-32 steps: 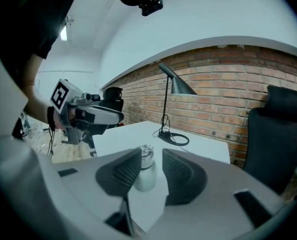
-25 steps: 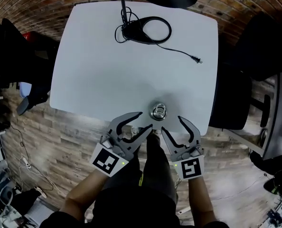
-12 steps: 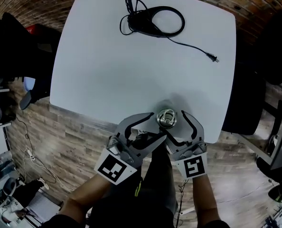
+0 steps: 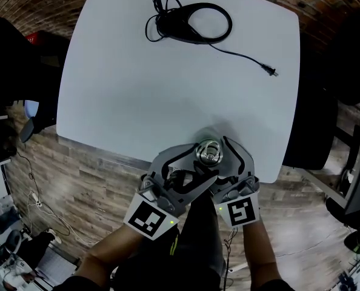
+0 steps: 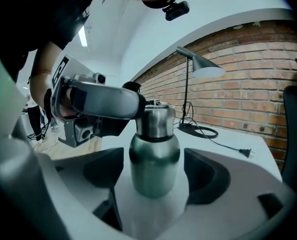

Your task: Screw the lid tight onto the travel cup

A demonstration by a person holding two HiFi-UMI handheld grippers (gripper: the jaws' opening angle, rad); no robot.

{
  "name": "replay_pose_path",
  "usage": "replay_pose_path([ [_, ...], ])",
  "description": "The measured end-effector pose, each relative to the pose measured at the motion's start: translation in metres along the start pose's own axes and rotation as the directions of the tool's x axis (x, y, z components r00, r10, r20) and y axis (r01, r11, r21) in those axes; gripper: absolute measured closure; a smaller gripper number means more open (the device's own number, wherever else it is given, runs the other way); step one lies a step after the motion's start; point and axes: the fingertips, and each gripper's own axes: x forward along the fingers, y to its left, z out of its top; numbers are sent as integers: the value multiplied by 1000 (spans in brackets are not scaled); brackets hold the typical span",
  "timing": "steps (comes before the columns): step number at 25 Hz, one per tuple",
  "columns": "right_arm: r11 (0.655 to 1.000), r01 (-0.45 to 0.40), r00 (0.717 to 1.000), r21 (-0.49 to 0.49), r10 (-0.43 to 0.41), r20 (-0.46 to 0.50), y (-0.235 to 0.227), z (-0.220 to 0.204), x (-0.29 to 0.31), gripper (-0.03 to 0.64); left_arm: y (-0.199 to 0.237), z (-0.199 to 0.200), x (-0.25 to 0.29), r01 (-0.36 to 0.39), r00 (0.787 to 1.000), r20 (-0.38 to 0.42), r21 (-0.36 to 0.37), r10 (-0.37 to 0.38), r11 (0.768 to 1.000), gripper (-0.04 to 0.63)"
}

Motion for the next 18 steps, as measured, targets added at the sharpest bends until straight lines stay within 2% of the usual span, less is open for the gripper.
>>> replay_pose_path([
  [6,999,40,999,-12,-40,24,-3,2,7,273,-1,-5,5,-27,1000,-11,21,28,999,337],
  [12,998,66,997,-1,-66,26,-5,0,10,273,2,-7,9,-91,996,2,32,91,995,337],
  [18,997,81,996,12,-82,35,-5,-1,9,275,4,-7,15,-98,995,-4,28,98,995,352],
])
